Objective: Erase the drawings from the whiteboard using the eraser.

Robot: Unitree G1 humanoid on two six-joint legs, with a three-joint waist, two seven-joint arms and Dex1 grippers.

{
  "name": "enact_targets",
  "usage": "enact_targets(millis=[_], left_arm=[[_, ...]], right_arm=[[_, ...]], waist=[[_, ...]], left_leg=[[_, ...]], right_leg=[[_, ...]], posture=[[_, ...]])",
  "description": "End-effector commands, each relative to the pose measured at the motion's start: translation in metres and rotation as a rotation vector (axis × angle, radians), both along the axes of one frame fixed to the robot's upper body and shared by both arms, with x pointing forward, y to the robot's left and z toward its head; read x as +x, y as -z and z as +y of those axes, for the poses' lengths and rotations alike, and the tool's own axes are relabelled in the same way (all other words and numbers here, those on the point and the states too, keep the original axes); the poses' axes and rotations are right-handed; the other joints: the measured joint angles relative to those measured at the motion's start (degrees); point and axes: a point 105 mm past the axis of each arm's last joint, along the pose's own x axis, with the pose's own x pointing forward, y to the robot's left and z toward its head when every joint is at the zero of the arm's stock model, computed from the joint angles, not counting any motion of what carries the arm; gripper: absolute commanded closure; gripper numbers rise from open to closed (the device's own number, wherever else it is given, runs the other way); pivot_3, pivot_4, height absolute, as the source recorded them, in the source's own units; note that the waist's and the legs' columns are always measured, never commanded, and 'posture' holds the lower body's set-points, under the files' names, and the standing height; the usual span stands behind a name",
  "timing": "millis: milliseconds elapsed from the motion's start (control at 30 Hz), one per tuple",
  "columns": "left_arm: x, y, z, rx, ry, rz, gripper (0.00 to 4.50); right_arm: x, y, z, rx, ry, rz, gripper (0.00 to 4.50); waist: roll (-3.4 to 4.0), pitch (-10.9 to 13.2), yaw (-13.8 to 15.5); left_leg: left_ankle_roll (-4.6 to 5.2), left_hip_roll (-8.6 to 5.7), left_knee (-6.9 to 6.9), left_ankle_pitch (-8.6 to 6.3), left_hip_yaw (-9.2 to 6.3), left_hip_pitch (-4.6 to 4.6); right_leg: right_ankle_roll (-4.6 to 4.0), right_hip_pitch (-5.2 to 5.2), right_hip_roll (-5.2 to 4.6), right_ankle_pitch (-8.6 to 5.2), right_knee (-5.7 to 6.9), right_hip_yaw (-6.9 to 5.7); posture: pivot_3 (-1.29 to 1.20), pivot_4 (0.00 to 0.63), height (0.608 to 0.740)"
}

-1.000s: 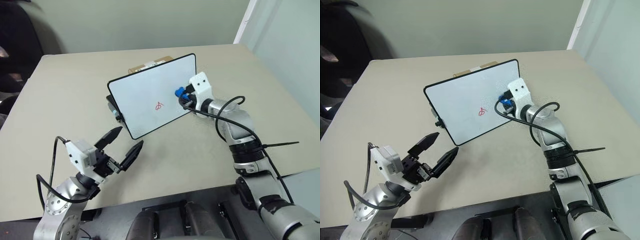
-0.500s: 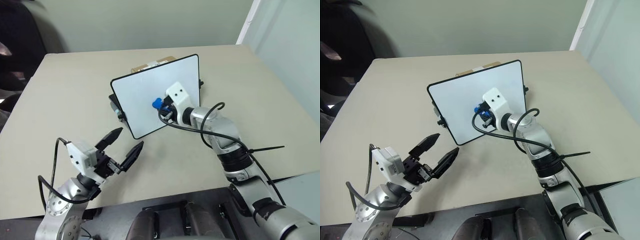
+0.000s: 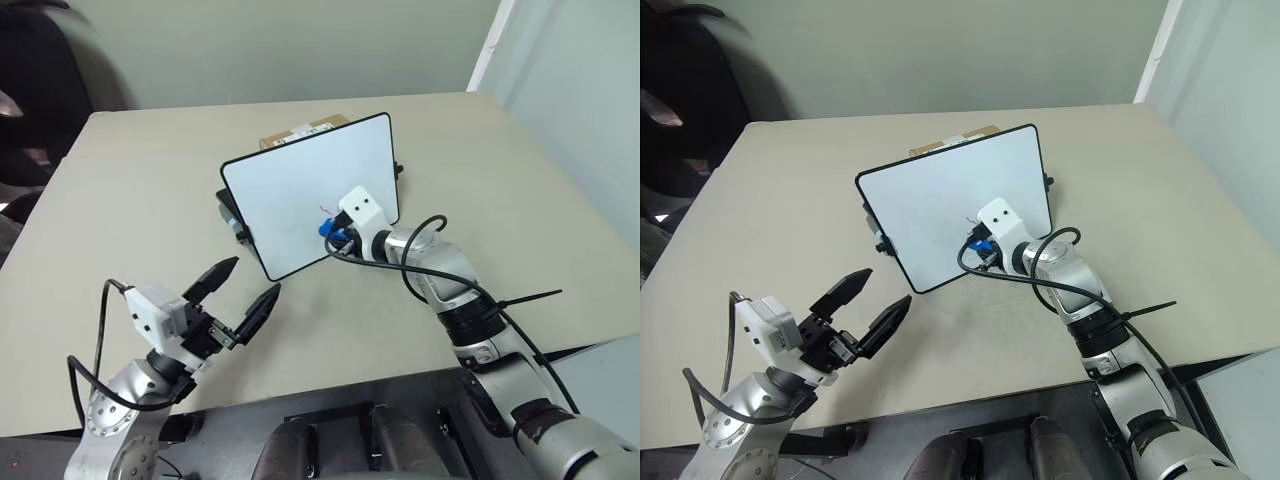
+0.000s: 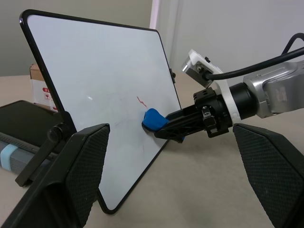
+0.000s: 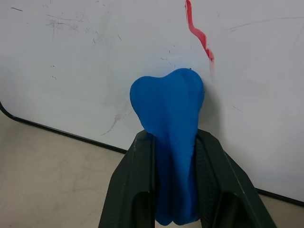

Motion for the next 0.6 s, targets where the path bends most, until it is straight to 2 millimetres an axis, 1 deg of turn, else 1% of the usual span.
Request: enact_targets(millis=[33, 100, 200, 300, 367, 433, 500, 567, 600], left_arm=[[-0.004, -0.013, -0.003, 0.009, 0.013, -0.053, 0.00], [-0.004, -0.013, -0.003, 0.010, 0.014, -0.054, 0.00], [-0.003, -0.013, -0.003, 0.011, 0.013, -0.055, 0.00], [-0.003, -0.014, -0.002, 0.013, 0.009, -0.057, 0.00], [-0.003, -0.014, -0.002, 0.014, 0.007, -0.058, 0.00], [-0.003, -0.014, -0.002, 0.014, 0.006, -0.058, 0.00], [-0.004, -0.014, -0.002, 0.014, 0.006, -0.059, 0.00], [-0.004, -0.015, -0.002, 0.013, 0.005, -0.059, 0.00], [-0.004, -0.015, -0.002, 0.013, 0.005, -0.059, 0.00]], right_arm=[[0.000, -0.015, 0.005, 0.007, -0.018, -0.047, 3.51], [0.001, -0.024, 0.009, 0.019, -0.030, -0.073, 3.51], [0.002, -0.044, 0.016, 0.057, -0.052, -0.137, 3.51], [0.003, -0.073, 0.022, 0.118, -0.052, -0.211, 3.51], [0.005, -0.084, 0.022, 0.139, -0.044, -0.240, 3.51], [0.006, -0.086, 0.020, 0.142, -0.037, -0.246, 3.51], [0.009, -0.081, 0.016, 0.131, -0.022, -0.235, 3.51], [0.014, -0.065, 0.009, 0.097, 0.009, -0.197, 3.51], [0.015, -0.054, 0.006, 0.073, 0.024, -0.165, 3.51]], waist=[[0.00, 0.0, 0.0], [0.00, 0.0, -0.1], [0.00, 0.0, -0.1], [0.00, 0.0, -0.1], [0.00, 0.0, -0.1], [0.00, 0.0, 0.0], [0.00, 0.0, 0.0], [0.00, 0.0, 0.1], [0.00, 0.0, 0.1]], left_leg=[[-0.01, 0.00, -0.01, -0.01, 0.00, -0.01], [-0.01, 0.00, -0.02, -0.01, 0.00, -0.02], [-0.02, 0.00, -0.03, -0.01, 0.00, -0.08], [-0.02, 0.01, -0.10, -0.01, 0.00, -0.11], [-0.03, 0.00, -0.13, -0.02, 0.00, -0.20], [-0.03, 0.00, -0.14, -0.04, 0.00, -0.31], [-0.04, 0.00, -0.15, -0.10, 0.00, -0.31], [-0.05, 0.00, -0.14, -0.12, 0.00, -0.33], [-0.08, 0.00, -0.13, -0.12, 0.00, -0.33]], right_leg=[[0.00, 0.00, 0.00, 0.00, 0.00, 0.00], [0.00, -0.01, 0.00, 0.00, -0.01, 0.00], [0.00, -0.08, 0.00, 0.00, 0.00, 0.00], [0.01, -0.15, 0.01, -0.01, -0.01, 0.00], [0.02, -0.26, 0.01, -0.02, -0.02, 0.00], [0.03, -0.37, 0.01, -0.05, -0.03, 0.00], [0.05, -0.36, 0.01, -0.12, -0.05, 0.00], [0.08, -0.36, 0.00, -0.19, -0.05, 0.00], [0.09, -0.36, 0.00, -0.22, -0.05, 0.00]], posture=[[0.00, 0.150, 0.740], [0.00, 0.150, 0.740], [0.00, 0.150, 0.740], [0.00, 0.150, 0.740], [0.00, 0.150, 0.740], [0.00, 0.150, 0.740], [0.00, 0.150, 0.740], [0.00, 0.150, 0.740], [0.00, 0.150, 0.740]])
